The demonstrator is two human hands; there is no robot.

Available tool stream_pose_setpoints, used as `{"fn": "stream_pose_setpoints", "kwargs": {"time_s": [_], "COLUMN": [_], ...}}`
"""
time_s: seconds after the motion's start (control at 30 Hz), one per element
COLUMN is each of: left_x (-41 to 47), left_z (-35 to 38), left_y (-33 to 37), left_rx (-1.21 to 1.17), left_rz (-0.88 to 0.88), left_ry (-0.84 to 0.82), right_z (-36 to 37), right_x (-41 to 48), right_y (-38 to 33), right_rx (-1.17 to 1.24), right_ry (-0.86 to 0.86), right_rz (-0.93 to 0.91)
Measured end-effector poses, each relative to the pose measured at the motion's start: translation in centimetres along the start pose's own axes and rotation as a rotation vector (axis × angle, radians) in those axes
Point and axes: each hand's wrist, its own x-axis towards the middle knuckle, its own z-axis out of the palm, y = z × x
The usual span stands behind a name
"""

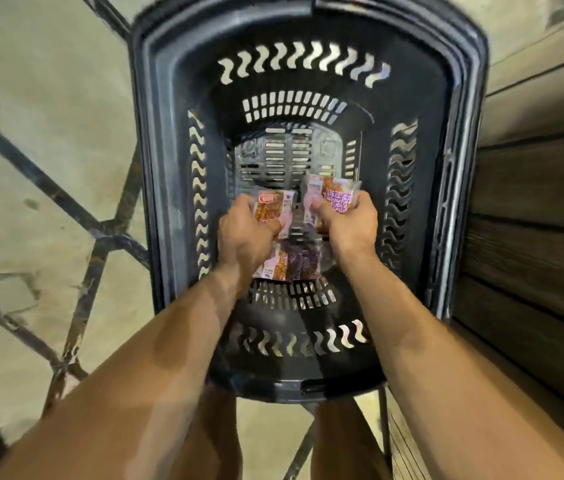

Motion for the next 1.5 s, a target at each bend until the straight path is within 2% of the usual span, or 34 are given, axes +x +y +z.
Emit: {"fn": "stream_pose_setpoints", "kwargs": {"time_s": [0.1, 0.23, 0.5, 0.67, 0.77, 0.87, 1.0, 1.17, 1.33, 1.5], "left_x": [-4.0, -9.6, -26.5, -36.7, -42.3, -46.2, -50.6, -55.6, -62.4, -68.9], "left_z": [-4.4, -11.7, -28.0, -35.5, -38.2, -40.0, -41.1, -41.1, -39.6, -36.3], "left_y": [3.1, 7.8, 19.5, 27.4, 31.4, 35.0, 40.6, 46.6, 50.0, 51.2], "left_rx": [-0.063, -0.178, -0.484, -0.489, -0.459, -0.401, -0.391, -0.341, -0.243, -0.025], "left_rz": [0.055, 0.033, 0.02, 0.118, 0.189, 0.263, 0.398, 0.472, 0.543, 0.604], "left_ry": [-0.016, -0.036, -0.153, -0.206, -0.234, -0.281, -0.383, -0.588, -0.784, -0.935], "right_z": [-3.8, -8.4, -19.6, -27.7, -33.0, -37.9, -44.4, -50.5, -54.7, -58.1], "right_x": [-3.8, -10.8, -27.6, -37.0, -41.3, -44.1, -48.1, -54.5, -61.4, -67.4], "right_y": [-3.7, -9.2, -24.2, -32.0, -35.4, -37.6, -39.1, -37.6, -34.1, -28.4], "right_rx": [0.105, 0.226, 0.294, 0.304, 0.322, 0.417, 0.534, 0.651, 0.832, 0.934], "right_ry": [-0.071, -0.124, -0.326, -0.402, -0.377, -0.326, -0.226, -0.137, -0.001, 0.186], "right_rz": [-0.029, -0.033, -0.219, -0.35, -0.414, -0.392, -0.353, -0.342, -0.346, -0.357]}}
